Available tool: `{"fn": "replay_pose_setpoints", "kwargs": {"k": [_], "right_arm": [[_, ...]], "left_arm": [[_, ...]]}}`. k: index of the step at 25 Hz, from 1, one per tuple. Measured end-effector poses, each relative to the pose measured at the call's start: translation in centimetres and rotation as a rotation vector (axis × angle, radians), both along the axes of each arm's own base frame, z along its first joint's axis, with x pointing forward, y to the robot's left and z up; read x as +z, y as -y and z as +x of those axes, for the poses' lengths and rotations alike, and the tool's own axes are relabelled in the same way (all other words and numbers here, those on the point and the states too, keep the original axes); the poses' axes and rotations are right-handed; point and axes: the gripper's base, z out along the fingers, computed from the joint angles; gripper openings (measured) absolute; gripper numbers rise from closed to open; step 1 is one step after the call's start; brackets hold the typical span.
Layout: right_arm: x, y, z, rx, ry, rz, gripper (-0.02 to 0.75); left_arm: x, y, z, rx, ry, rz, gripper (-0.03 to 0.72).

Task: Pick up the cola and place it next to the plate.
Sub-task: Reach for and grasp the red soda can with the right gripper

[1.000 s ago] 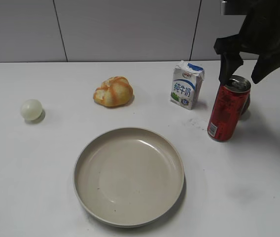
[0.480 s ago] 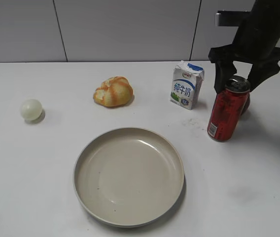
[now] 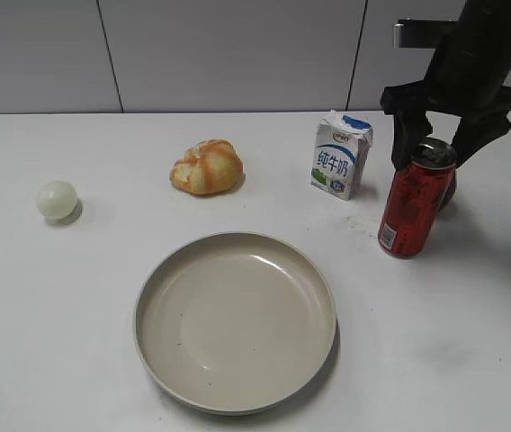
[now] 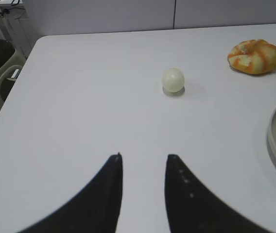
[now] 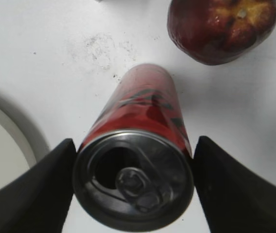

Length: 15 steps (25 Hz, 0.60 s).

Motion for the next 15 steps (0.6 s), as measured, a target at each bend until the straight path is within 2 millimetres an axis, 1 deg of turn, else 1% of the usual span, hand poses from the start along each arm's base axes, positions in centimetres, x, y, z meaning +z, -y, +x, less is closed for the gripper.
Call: {"fn": "replay_pose_setpoints", "kwargs": {"k": [2,8,12,15], "right_arm": [[0.0,0.0,0.0,-0.007,-0.001,0.001,0.554],[0.3,0.0,0.1,-0.018,-0.002,0.002,0.552],[1.2,-0.3,0.1,-0.05,0.014,0.036,0.552],[2.6,-1.0,-1.1,-0.035,0.034,0.059,0.552]], "left_arm": [[0.0,0.0,0.0,0.0,0.0,0.0,0.236],[0.0,0.0,0.0,0.0,0.0,0.0,0.236],[0.0,0.0,0.0,0.0,0.0,0.0,0.236],[0.0,0.0,0.0,0.0,0.0,0.0,0.236]]}}
